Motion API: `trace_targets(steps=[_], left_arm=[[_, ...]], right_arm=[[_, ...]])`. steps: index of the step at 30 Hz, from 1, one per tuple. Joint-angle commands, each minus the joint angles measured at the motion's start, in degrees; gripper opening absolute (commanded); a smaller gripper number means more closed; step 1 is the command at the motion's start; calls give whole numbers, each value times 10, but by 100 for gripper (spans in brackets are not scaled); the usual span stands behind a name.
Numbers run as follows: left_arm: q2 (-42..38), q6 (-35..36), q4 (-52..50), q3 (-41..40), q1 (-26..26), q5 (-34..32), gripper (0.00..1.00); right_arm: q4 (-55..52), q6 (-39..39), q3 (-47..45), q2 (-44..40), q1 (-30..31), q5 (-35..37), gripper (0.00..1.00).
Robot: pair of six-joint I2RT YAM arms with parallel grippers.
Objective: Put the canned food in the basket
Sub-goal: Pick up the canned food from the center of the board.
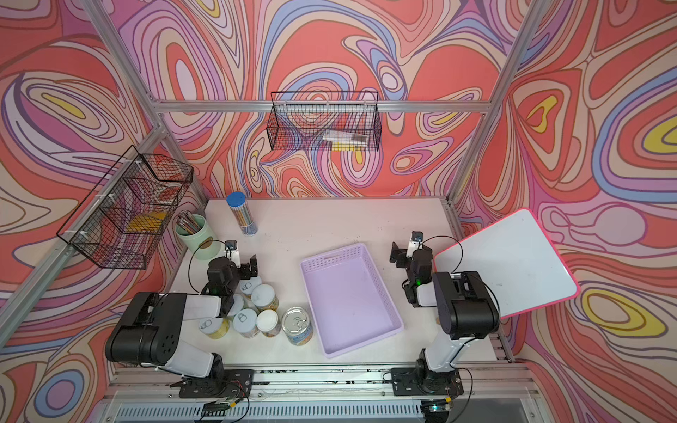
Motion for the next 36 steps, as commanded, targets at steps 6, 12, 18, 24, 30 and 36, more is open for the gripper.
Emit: trace_targets(steps=[6,12,18,24,30,36], left_arm=[[5,-1,5,6,4,-3,99],[5,-1,4,7,4,-2,99],[6,-1,4,7,4,-2,99],[-3,-9,7,2,3,-17,99],[-70,-15,-85,22,1,-41,99],[-138,-54,-215,63,-19,-139,99]], right_arm=[[2,-2,3,2,2,2,98],[2,-1,3,2,2,2,98],[-3,0,5,3,1,-2,98],[4,0,-1,-4,1,6,98],[-56,2,2,-66,1,9,98],[-147,34,13,-154,1,50,98]])
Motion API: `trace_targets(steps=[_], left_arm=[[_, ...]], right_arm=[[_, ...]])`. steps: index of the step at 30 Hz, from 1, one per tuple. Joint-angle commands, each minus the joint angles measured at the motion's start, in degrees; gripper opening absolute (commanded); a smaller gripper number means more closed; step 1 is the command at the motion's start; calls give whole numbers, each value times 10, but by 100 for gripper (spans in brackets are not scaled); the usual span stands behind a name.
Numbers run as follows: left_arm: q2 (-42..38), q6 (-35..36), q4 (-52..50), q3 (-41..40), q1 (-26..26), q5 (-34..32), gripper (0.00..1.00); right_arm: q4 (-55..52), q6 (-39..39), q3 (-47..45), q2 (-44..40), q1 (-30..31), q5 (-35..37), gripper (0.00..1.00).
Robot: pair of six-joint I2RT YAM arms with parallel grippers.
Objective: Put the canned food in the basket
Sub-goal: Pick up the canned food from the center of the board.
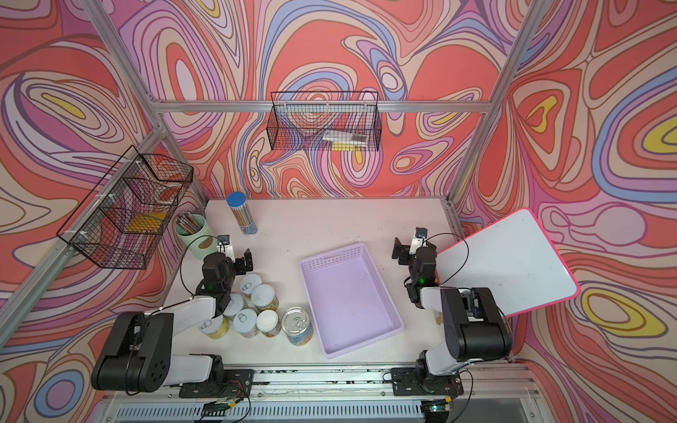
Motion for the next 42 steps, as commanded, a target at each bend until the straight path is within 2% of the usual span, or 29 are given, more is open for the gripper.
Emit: trace_targets(steps=[1,5,7,11,13,16,20,22,26,28,32,39,42], left_arm=[[-35,-40,-105,31,-13,-78,99],[-74,-110,-181,69,-16,-87,99],[-91,-175,-252,97,-16,-104,99],[-94,-275,-399,167,-16,-120,99],[-92,-319,-465,199,-15,-110,99],[-97,-354,-505,220,-15,-61,99],[-91,-325,-525,243,-18,51,99],[-79,-318,-556,264,-36,55,99],[-55,-292,-614,316,-114,20,99],[-54,-293,-621,323,-134,33,99],[-57,-295,-629,328,-149,85,99],[-65,-281,-681,352,-207,90,99],[-72,-280,-698,353,-215,117,99]], right_arm=[[-67,27,15,-48,1,30,98],[-148,47,39,-114,1,18,98],[-189,60,49,-148,1,12,98],[-204,94,41,-210,1,-21,98],[-254,138,59,-235,1,-8,98],[-375,180,109,-248,1,2,98],[-454,188,152,-242,1,-47,98],[-475,189,166,-234,2,-78,98],[-502,199,188,-210,9,-141,98],[-507,205,192,-201,18,-161,98],[-531,211,203,-192,61,-133,98],[-556,215,224,-156,146,-89,98],[-555,223,228,-143,181,-82,98]])
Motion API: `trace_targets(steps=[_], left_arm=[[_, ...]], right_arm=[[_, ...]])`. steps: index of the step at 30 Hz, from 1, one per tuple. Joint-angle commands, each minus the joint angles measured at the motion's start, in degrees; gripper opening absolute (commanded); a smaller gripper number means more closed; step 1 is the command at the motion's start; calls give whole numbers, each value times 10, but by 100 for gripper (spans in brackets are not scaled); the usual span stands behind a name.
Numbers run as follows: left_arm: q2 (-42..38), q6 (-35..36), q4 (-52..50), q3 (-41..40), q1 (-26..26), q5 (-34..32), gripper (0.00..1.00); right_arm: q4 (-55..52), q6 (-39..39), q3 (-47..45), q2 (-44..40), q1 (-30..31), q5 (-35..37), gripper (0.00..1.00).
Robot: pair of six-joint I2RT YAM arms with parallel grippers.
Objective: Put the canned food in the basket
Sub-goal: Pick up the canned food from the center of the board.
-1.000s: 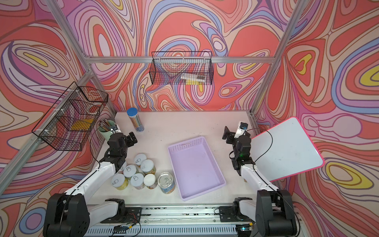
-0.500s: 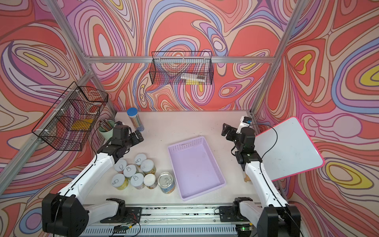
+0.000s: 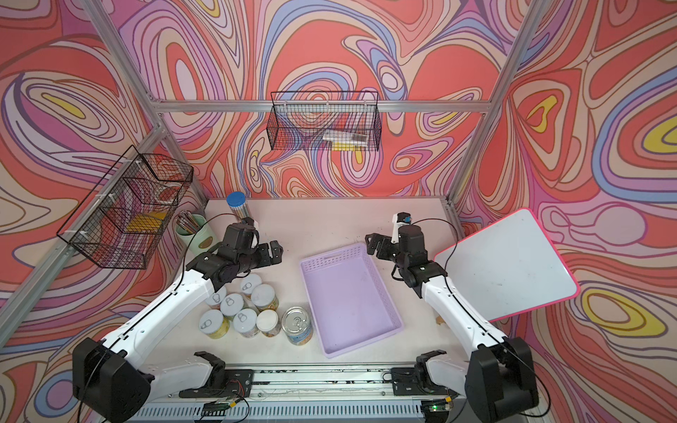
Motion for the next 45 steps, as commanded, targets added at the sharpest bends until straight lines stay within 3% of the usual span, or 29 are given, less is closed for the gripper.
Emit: trace_targets(steps=[1,9,15,22,26,32,45], left_arm=[[-17,15,-50,12,-6,35,99],[-61,23,-108,6,-13,71,99],[-107,34,-140,5,-13,162,99],[-167,24,-236,9,-13,161,99],[-212,2,-235,-17,-8,191,99],[-248,-33,-196,-52,39,276,99],[-257,-69,-112,-109,181,423,99]], right_arm=[[-16,13,17,13,35,19,98],[-63,-14,62,48,142,-4,98],[-117,-58,110,67,231,-11,98],[-178,-125,156,81,311,-36,98],[-194,-160,161,82,337,-58,98],[-229,-197,184,104,380,-64,98],[-260,-192,241,188,491,25,98]])
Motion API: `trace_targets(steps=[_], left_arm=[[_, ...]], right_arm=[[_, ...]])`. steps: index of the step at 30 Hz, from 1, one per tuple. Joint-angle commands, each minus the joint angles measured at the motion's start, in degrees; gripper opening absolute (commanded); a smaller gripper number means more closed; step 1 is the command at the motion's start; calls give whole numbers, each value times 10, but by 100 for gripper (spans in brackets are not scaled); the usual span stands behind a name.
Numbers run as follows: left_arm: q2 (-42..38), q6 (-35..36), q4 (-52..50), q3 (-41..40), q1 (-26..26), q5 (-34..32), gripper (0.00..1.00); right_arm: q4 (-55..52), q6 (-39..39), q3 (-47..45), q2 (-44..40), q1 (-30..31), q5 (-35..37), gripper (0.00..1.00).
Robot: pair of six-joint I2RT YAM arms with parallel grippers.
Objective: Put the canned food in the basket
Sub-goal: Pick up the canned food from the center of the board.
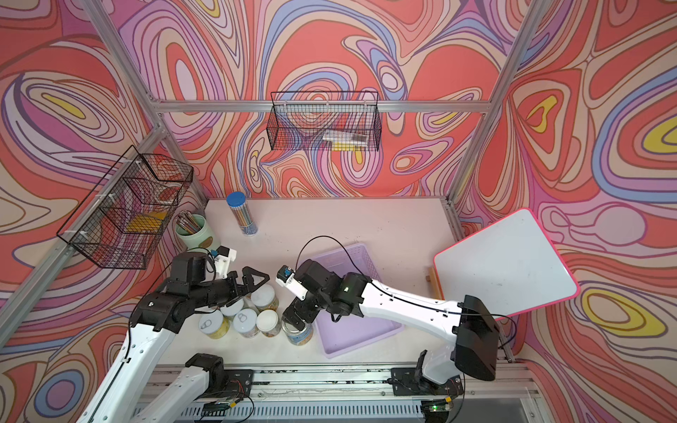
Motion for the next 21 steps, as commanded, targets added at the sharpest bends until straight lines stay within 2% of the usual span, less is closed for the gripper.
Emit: trace_targets(steps=[1,15,21], left_arm=[[-1,-8,36,-11,25,52,99],[10,-15,63,-54,160,142,99],[10,18,26,-39,168,116,99]], right_arm=[[-23,0,24,30,18,32,98],[-37,16,44,90,32,36,98],[-62,15,48,93,37,49,98]])
